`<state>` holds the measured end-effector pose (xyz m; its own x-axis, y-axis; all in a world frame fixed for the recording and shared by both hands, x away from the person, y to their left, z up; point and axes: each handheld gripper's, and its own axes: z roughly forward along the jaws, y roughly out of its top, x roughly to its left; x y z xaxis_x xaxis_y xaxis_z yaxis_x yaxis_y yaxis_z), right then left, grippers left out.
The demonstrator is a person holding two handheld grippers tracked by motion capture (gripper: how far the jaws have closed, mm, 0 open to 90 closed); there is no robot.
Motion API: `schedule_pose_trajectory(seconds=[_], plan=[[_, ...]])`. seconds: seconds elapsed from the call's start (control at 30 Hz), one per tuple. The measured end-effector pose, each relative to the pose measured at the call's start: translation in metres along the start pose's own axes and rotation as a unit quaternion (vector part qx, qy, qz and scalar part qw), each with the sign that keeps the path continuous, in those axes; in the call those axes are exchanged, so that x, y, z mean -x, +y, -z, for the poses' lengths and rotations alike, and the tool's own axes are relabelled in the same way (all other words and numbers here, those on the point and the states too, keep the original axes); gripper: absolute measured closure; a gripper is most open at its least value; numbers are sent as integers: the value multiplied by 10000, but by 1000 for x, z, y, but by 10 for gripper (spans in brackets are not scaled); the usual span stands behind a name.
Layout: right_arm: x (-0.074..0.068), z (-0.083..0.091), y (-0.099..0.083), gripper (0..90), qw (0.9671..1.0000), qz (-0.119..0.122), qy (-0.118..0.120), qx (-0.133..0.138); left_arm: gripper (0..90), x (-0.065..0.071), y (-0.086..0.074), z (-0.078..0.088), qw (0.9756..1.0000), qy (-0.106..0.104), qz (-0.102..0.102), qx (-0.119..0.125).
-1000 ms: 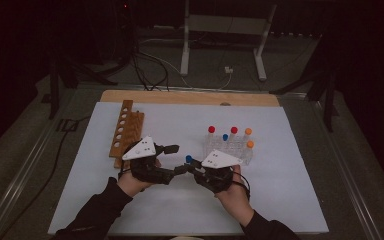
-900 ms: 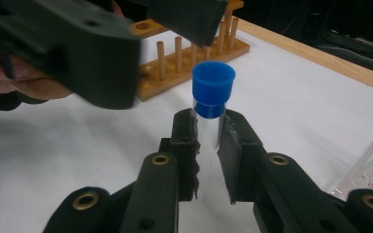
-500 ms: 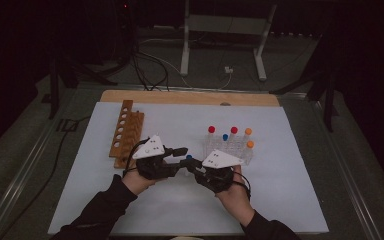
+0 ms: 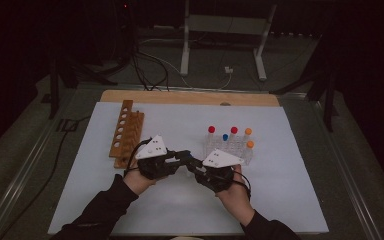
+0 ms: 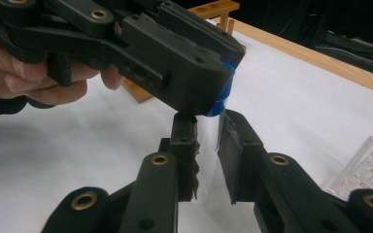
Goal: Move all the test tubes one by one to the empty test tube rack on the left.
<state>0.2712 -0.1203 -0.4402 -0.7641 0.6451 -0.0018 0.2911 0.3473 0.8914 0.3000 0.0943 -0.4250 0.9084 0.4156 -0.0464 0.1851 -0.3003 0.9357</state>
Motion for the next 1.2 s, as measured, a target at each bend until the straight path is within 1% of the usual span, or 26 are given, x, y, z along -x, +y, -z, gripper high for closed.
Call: schedule_pose_trajectory(seconds=[0.03, 0.07, 0.13, 0.17, 0.2, 0.23, 0.27, 0.3, 0.33, 0.37, 0.4, 0.43, 0.47, 0.5, 0.53, 0.6, 0.63, 0.67, 0.73, 0.8, 0.83, 0.87, 0.9, 0.97, 1.0, 1.2], plan=[[0, 0, 0, 749, 10000, 0, 0, 0, 770, 0, 0, 0, 10000, 57, -29, -13], [0, 0, 0, 726, 10000, 3, 9, 9, 771, -1, 1, 1, 10000, 81, -27, -9], [1, 0, 0, 654, 10000, 36, 24, 22, 771, -5, 1, 3, 9999, 145, 8, 15], [2, 0, 0, 597, 10000, 17, 32, 51, 772, -6, 2, 5, 9999, 154, 37, 27], [2, 0, 0, 597, 10000, 17, 32, 51, 772, -9, 2, 7, 9998, 179, 56, 43], [3, 0, 0, 553, 10000, 18, 49, 80, 772, -11, 3, 9, 9997, 240, 48, 56], [4, 0, 0, 535, 9999, 5, 113, 81, 772, -14, 4, 11, 9995, 289, 38, 75], [5, 1, 1, 523, 9998, -11, 159, 98, 772, -16, 4, 14, 9994, 312, 76, 104], [6, 1, 1, 428, 9998, -75, 165, 113, 772, -19, 5, 16, 9992, 358, 106, 126], [6, 1, 1, 428, 9998, -75, 165, 113, 772, -22, 6, 19, 9990, 395, 128, 153], [6, 2, 1, 407, 9998, -87, 118, 149, 773, -25, 6, 22, 9988, 442, 139, 170], [7, 3, 1, 325, 9996, -135, 111, 214, 773, -27, 7, 24, 9985, 483, 167, 193], [7, 3, 1, 271, 9996, -110, 66, 265, 773, -30, 8, 27, 9983, 522, 174, 193], [7, 3, 1, 271, 9996, -110, 66, 265, 773, -33, 9, 29, 9979, 582, 174, 207], [6, 3, 1, 237, 9995, -99, 8, 291, 773, -36, 11, 33, 9976, 637, 165, 212], [6, 3, 1, 135, 9993, -139, 16, 359, 773, -41, 13, 37, 9970, 728, 142, 218], [6, 3, 1, 108, 9992, -122, -39, 386, 773, -43, 14, 40, 9966, 784, 124, 218], [6, 3, 1, 89, 9991, -111, -43, 406, 773, -46, 16, 42, 9963, 819, 149, 233], [7, 4, 1, 25, 9988, -164, 2, 452, 773, -52, 18, 47, 9953, 924, 138, 248], [8, 5, 1, 15, 9987, -143, 115, 481, 773, -59, 20, 52, 9943, 1032, 119, 256], [9, 6, 0, 0, 9985, -133, 177, 499, 773, -62, 21, 54, 9939, 1062, 136, 263], [9, 7, 1, 0, 9983, -115, 266, 514, 773, -66, 23, 58, 9930, 1135, 154, 275], [9, 8, 1, 0, 9981, -85, 248, 550, 773, -70, 24, 60, 9922, 1201, 188, 283], [9, 9, 1, 0, 9980, -66, 295, 562, 773, -77, 25, 65, 9907, 1296, 269, 303], [10, 10, 1, 0, 9978, -113, 275, 594, 773, -80, 25, 67, 9898, 1357, 296, 311], [13, 11, 1, 0, 9977, -137, 257, 606, 773, -98, 29, 77, 9853, 1660, 329, 249]])
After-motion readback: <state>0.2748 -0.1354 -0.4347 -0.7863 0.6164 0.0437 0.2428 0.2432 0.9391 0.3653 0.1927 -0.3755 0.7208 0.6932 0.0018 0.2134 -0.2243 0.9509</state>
